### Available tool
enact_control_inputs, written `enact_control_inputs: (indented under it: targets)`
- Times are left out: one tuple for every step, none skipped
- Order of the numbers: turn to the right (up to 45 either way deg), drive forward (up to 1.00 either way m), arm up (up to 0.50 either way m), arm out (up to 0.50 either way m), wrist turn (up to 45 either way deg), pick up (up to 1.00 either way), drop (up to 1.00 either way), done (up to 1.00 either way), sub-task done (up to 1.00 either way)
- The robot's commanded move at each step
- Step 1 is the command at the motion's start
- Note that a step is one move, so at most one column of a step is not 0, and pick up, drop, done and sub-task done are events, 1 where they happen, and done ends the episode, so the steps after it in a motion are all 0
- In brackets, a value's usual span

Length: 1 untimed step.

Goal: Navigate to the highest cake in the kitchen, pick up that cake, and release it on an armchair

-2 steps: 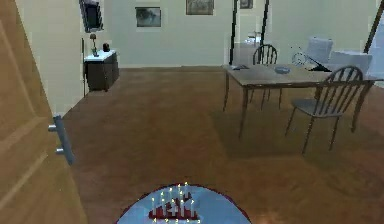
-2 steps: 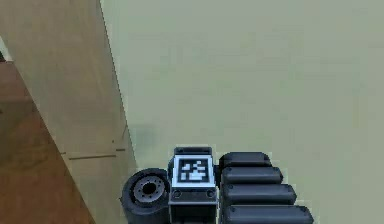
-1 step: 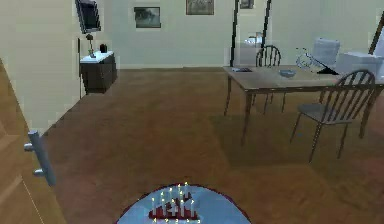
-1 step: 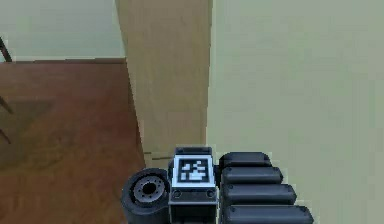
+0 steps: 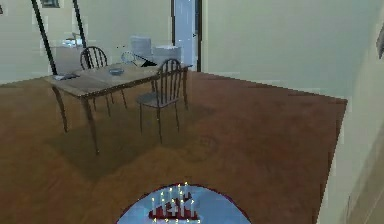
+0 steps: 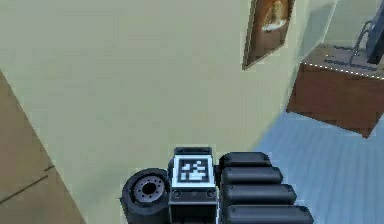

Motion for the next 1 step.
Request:
enact_control_inputs:
  targets:
    - [6.0,0.0,0.0,0.0,0.0,0.0,0.0,0.0,0.0]
